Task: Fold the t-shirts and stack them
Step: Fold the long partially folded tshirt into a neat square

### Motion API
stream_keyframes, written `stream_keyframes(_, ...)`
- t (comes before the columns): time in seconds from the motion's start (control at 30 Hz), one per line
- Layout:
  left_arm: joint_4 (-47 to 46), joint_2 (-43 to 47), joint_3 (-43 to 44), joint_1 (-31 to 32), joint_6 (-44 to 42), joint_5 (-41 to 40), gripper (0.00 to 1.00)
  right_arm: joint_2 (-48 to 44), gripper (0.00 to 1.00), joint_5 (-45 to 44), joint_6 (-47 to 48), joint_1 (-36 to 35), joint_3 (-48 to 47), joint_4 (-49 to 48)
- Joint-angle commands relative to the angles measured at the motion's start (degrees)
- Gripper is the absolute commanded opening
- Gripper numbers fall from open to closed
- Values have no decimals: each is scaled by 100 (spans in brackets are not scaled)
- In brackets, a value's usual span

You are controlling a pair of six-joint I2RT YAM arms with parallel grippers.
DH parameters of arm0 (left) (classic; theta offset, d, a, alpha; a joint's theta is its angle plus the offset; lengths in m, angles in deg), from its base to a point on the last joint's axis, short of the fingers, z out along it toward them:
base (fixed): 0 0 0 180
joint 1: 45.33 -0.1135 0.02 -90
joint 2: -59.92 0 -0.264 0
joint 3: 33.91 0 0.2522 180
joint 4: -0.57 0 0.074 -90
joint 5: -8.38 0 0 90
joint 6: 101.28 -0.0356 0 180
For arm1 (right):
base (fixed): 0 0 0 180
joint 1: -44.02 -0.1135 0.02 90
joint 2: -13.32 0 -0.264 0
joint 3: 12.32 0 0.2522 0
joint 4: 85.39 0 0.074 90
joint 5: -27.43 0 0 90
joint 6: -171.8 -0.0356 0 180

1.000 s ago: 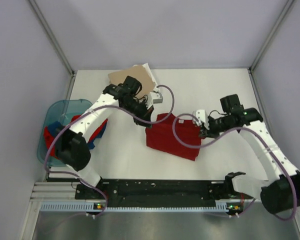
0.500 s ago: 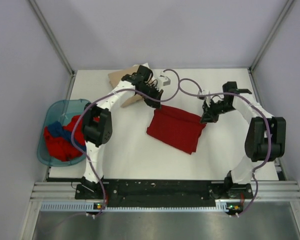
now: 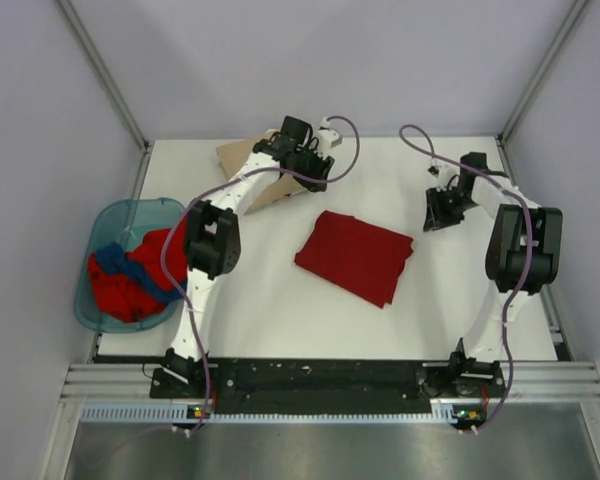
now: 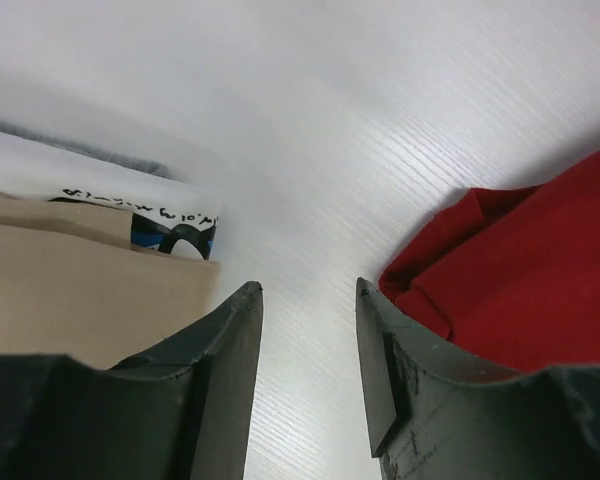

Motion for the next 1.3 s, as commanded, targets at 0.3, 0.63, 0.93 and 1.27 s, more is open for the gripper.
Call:
stream_keyframes(0.3,-411,1159,-1784,415,-654,1119,28,-2879,35,-810,-4634,-677,2771,-2102)
stream_keyframes(0.63,82,-292,-289,344,216,302,20,-1449,30,-467,-5393,-783,2784,-3326)
stream_keyframes(0.93,-499,-583,132,221,1060,-744,28,-103,32,-591,-5218,-616,1238,-2782)
stream_keyframes(1.27,-472,453,-172,-165,1509,-545,57,-753,61,-749,-4172,-616,673,-1815)
